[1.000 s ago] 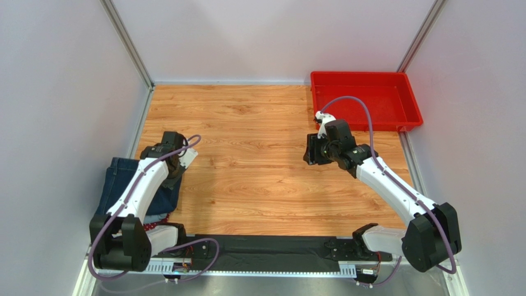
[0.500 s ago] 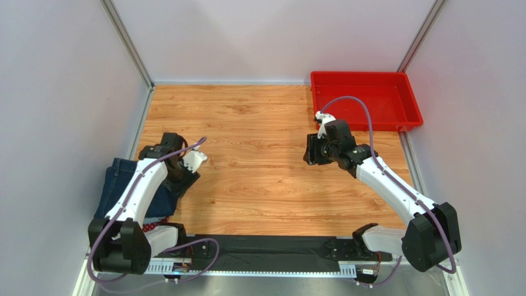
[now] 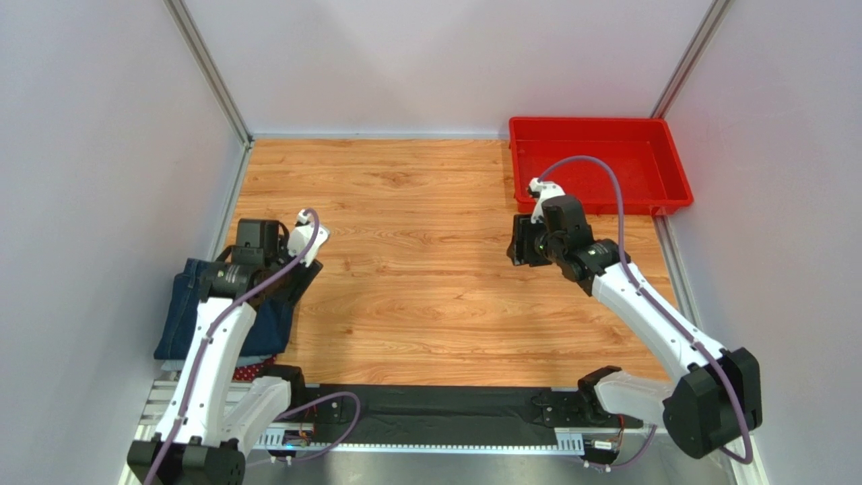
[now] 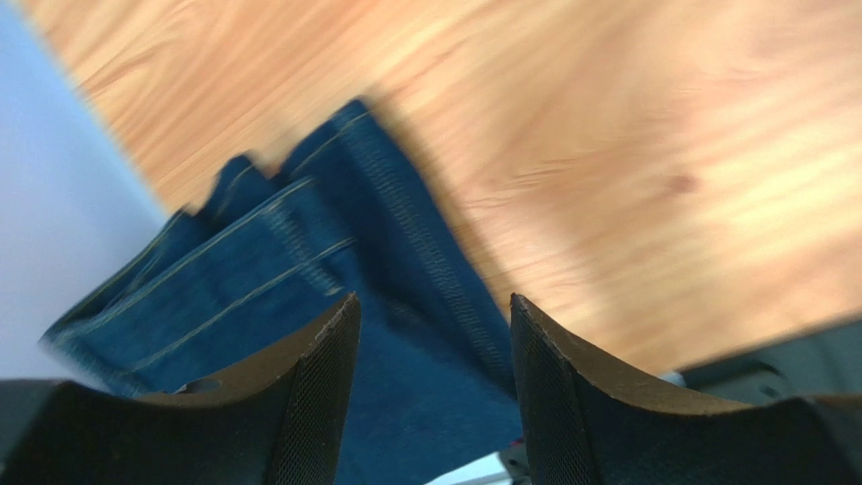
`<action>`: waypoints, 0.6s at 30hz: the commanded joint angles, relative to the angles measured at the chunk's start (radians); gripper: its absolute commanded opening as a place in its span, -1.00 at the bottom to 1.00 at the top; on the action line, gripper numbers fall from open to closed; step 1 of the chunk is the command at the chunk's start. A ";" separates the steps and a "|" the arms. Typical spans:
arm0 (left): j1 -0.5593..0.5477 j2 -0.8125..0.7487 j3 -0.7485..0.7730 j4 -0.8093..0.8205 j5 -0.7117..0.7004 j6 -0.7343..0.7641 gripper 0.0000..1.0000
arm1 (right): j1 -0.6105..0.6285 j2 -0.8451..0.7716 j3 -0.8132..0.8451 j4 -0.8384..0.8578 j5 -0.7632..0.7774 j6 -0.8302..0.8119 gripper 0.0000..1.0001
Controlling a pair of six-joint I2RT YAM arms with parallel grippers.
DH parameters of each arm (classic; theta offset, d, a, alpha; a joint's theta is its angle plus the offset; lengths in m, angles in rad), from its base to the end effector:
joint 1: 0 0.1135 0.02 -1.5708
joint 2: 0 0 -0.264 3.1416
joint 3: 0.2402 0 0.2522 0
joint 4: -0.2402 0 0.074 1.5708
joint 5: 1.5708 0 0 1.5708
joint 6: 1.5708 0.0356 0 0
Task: Fold and stack the skirts
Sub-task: Reset both arms
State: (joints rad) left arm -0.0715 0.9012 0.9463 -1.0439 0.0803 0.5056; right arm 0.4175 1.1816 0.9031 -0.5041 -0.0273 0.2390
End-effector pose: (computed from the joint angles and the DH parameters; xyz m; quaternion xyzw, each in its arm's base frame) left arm 0.1568 -0.0141 0.2994 0.2836 0.9158 0.0231 0.2836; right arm 0.2277 0.1021 0.2708 -0.0875 0.9191 0.1357 0.3594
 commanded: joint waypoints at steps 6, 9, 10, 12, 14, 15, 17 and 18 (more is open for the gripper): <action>0.015 -0.209 -0.193 0.125 -0.265 -0.071 0.25 | -0.052 -0.158 -0.093 0.013 0.227 0.065 0.09; 0.015 -0.260 -0.227 0.058 -0.027 -0.037 0.64 | -0.049 -0.192 -0.122 0.013 0.260 0.079 0.18; 0.016 -0.283 -0.231 0.062 -0.028 -0.035 0.69 | -0.048 -0.200 -0.127 0.012 0.259 0.079 0.24; 0.027 -0.289 -0.227 0.070 -0.036 -0.041 0.70 | -0.049 -0.209 -0.138 0.013 0.270 0.088 0.28; 0.030 -0.297 -0.237 0.073 -0.027 -0.036 0.70 | -0.049 -0.211 -0.138 0.006 0.296 0.098 0.32; 0.035 -0.298 -0.242 0.080 -0.028 -0.038 0.70 | -0.051 -0.209 -0.136 0.000 0.306 0.117 0.32; 0.036 -0.298 -0.247 0.084 -0.022 -0.035 0.71 | -0.049 -0.204 -0.136 -0.008 0.307 0.118 0.32; 0.038 -0.298 -0.247 0.085 -0.022 -0.033 0.72 | -0.051 -0.201 -0.136 -0.008 0.282 0.114 0.32</action>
State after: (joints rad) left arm -0.0433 0.6071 0.7078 -0.9825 0.0208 0.4709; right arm 0.3698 0.9928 0.7654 -0.5205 0.2314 0.3256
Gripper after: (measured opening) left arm 0.853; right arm 0.659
